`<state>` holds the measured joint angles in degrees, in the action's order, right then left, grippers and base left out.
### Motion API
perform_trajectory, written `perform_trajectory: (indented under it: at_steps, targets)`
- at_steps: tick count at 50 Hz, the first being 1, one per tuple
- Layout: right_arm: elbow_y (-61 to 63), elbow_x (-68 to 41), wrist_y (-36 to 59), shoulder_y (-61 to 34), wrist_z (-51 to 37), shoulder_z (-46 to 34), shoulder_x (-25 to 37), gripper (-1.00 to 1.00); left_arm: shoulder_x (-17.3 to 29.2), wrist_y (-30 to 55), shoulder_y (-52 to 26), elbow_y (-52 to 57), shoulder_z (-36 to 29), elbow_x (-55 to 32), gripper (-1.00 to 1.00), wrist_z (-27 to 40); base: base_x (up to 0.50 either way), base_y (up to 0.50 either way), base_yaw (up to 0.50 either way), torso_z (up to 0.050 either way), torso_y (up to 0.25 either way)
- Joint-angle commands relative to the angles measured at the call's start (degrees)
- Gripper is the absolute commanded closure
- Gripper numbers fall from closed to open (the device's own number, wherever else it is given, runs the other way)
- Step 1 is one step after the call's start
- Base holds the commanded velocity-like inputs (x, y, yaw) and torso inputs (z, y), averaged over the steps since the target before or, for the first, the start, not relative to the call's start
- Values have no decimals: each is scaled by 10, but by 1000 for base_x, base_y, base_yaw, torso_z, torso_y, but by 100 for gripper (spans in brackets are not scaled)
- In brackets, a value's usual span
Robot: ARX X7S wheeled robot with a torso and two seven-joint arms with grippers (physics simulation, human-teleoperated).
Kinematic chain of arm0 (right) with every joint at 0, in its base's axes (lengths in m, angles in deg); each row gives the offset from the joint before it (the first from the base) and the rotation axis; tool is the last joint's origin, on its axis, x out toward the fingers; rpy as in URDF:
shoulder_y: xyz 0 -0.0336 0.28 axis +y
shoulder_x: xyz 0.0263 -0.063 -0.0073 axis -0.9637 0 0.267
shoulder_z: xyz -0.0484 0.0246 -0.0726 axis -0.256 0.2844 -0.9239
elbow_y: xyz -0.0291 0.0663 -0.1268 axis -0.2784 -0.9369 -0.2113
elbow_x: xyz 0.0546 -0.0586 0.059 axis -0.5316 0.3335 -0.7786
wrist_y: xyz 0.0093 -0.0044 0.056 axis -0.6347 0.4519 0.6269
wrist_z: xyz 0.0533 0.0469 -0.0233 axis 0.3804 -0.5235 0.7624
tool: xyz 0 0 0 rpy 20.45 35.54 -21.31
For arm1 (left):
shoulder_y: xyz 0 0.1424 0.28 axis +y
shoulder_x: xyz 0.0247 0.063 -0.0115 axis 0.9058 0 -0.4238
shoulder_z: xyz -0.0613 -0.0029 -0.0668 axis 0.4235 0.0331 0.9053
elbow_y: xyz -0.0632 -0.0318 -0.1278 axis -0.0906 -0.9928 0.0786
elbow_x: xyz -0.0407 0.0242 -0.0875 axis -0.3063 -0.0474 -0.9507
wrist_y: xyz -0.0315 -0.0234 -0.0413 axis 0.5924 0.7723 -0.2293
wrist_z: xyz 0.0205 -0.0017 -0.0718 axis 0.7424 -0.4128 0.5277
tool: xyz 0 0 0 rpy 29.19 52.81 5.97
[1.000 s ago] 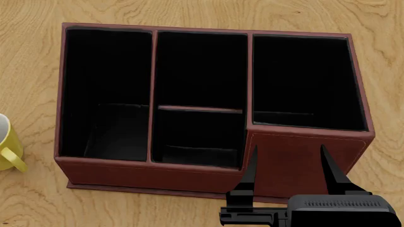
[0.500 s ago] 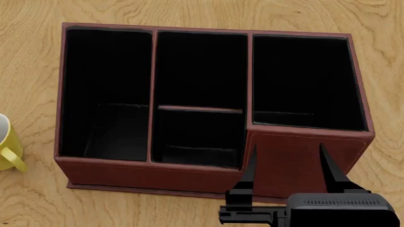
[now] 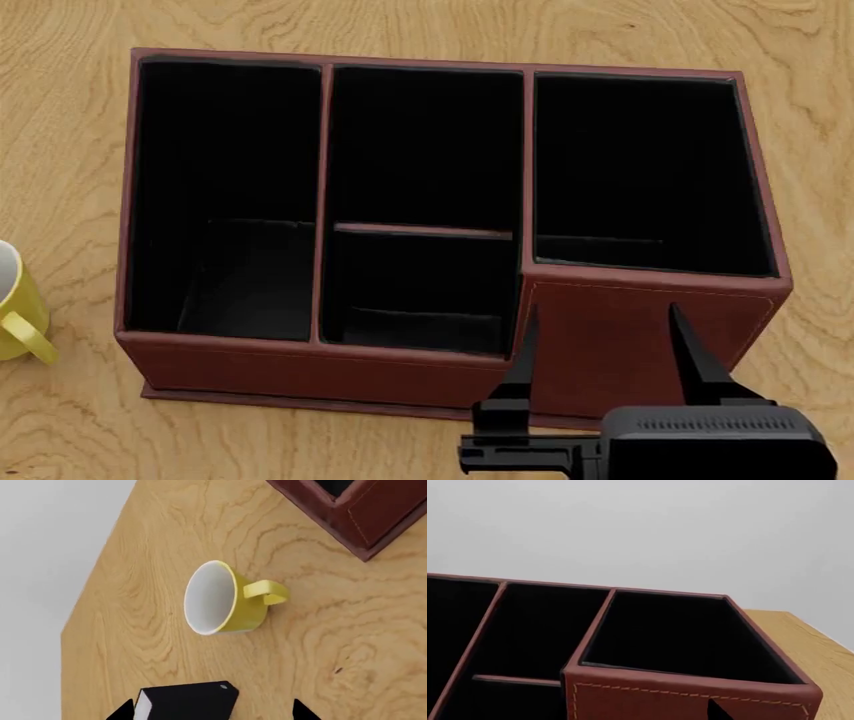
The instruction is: Pick up the book and place it in the back compartment of the caddy.
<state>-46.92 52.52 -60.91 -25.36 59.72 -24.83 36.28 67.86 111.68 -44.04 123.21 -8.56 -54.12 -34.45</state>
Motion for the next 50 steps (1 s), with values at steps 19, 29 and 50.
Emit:
perform_trajectory:
  at_steps: [19, 29, 50]
  targets:
    - [-7, -3, -5, -3, -2, -6, 2, -100, 7, -3, -4, -48, -16, 16, -100, -3, 0, 0, 0, 0, 0]
    - [-7, -4, -5, -5, -3, -6, 3, -100, 17, 2, -39, -55, -45, 32, -100, -21, 0, 0, 0, 0, 0]
    - [0, -6, -1, -5, -9, -9, 6, -100, 9, -39, -95, -138, -125, 84, -100, -68, 0, 0, 0, 0, 0]
